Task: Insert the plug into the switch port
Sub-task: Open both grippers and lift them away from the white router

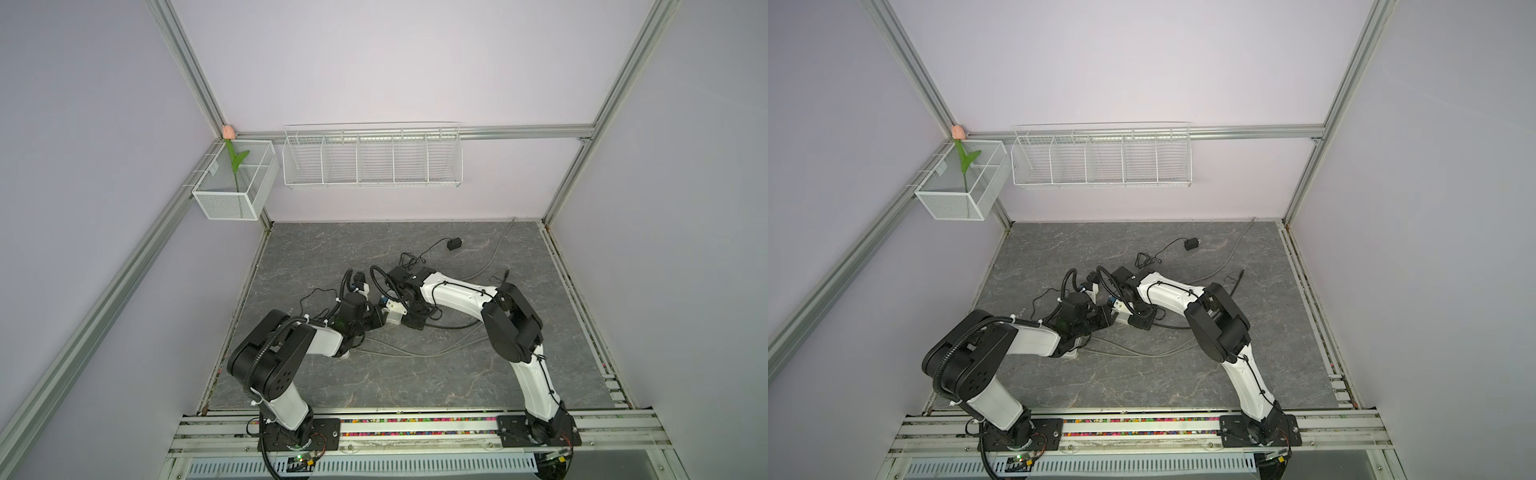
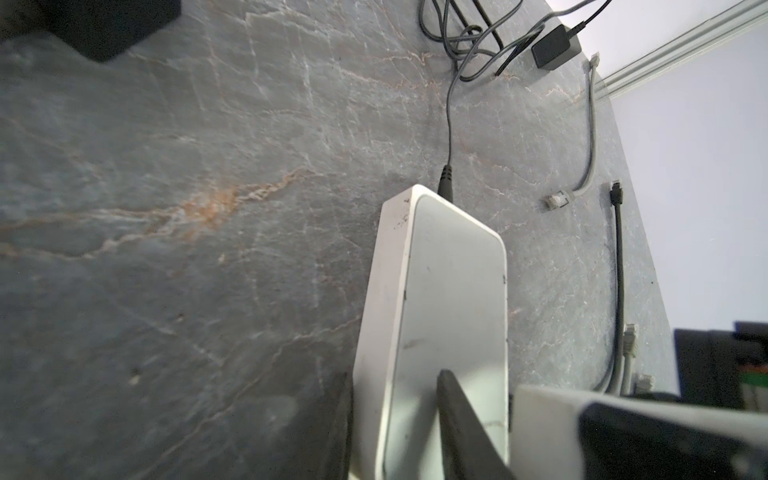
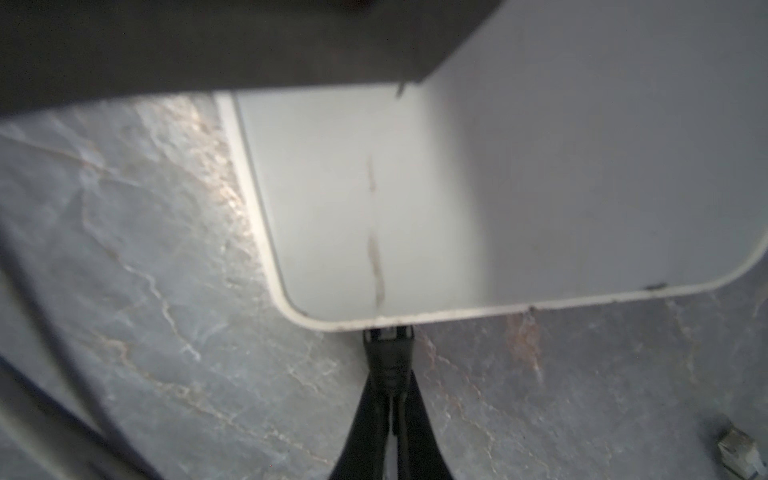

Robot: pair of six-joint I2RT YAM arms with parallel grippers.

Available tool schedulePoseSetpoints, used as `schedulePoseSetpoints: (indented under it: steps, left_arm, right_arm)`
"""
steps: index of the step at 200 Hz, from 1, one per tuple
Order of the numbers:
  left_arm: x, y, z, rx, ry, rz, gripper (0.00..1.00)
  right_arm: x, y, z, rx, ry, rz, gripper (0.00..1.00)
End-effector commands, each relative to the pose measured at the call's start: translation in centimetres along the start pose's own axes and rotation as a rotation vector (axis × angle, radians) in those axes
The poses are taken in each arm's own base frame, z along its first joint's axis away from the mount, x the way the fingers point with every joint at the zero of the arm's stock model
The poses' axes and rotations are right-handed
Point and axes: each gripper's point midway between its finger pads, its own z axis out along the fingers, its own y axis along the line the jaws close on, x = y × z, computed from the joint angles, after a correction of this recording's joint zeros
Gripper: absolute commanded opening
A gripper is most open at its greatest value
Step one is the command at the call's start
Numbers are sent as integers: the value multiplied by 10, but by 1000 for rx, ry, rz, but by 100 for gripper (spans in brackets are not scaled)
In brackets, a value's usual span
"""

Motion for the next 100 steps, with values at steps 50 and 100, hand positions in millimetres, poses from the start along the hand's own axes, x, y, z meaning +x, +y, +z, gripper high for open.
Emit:
schedulePoseSetpoints:
  steps: [50, 100]
  left_arm:
    - [26, -18, -25, 61, 230, 16, 35]
    - [-11, -27, -58, -14, 109, 77, 36]
  right_arm:
    - [-50, 7, -33, 77, -404, -9, 37]
    - [-13, 7, -58, 84, -423, 52, 42]
